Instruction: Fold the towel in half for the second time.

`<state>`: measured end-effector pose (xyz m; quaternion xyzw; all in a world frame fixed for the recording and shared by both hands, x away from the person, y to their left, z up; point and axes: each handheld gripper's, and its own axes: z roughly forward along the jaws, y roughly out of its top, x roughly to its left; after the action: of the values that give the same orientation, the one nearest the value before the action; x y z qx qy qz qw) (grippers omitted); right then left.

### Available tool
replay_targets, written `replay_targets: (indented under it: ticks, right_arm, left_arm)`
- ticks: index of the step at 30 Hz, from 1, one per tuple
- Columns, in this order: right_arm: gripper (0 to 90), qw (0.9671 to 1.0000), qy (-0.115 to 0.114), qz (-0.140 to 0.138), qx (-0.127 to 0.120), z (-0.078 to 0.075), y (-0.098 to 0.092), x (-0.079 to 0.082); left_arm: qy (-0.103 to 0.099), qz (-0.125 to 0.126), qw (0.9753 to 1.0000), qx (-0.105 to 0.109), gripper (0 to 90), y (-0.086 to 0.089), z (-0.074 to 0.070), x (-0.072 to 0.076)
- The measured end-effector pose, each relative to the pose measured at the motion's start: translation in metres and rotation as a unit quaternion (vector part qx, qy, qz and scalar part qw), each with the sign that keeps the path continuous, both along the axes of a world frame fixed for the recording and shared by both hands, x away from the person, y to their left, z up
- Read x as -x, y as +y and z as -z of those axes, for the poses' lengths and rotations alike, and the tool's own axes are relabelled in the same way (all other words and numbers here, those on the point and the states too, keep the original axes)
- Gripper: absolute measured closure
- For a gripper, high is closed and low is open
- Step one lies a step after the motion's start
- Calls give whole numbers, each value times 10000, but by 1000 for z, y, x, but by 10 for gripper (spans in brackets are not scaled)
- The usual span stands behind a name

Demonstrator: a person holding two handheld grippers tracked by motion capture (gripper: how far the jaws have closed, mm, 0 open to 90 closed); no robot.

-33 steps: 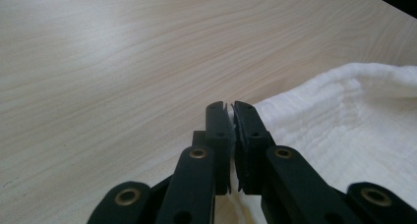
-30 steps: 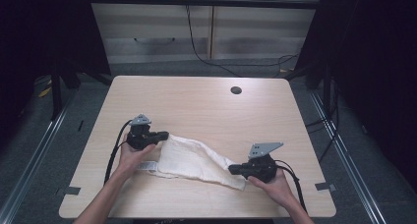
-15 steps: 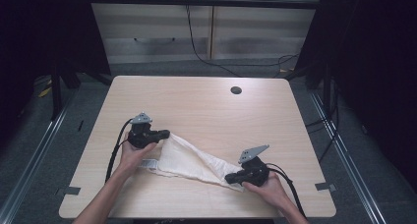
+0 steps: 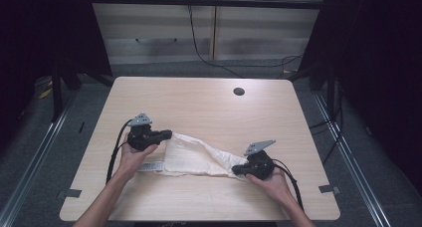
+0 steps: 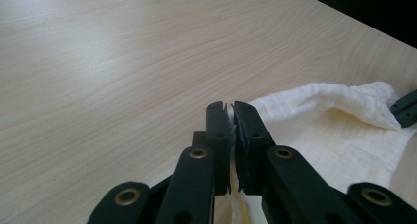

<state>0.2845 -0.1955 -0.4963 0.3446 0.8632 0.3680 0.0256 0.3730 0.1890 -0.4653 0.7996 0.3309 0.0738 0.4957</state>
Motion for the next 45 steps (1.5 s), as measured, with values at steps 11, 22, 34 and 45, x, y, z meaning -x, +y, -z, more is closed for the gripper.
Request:
replay_targets:
  ticks: [11,22,34,45]
  right_arm:
    - [882,9996,-90,253,95,0,-7,-17]
    - [885,9983,-226,523,114,2,-11,-27]
    - [885,9977,-226,638,39,3,-12,-24]
    - [885,9973,-315,660,32,4,-11,-22]
  left_arm:
    - [-347,217,9991,-124,857,-13,-14,10]
    - [-507,613,9960,-408,856,-20,-17,31]
    - [-428,954,9919,-728,855,-21,-3,53]
    - [-127,1285,9864,-1018,852,-22,24,70]
